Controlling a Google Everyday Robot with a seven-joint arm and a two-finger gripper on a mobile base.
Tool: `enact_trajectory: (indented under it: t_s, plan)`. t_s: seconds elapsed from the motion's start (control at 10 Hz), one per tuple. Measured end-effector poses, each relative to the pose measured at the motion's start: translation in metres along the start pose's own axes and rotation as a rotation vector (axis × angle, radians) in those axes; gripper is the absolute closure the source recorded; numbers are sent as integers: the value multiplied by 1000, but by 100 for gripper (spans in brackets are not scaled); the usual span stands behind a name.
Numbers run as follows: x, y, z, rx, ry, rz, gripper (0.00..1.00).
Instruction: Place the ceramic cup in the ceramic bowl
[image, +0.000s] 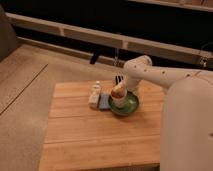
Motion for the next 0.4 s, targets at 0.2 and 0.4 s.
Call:
enact_trajectory:
  t_s: [0.2,0.4]
  plan:
    - [-6,16,-29,-30,-60,-28,20]
    - [-6,32,-52,-63,-97,-48,20]
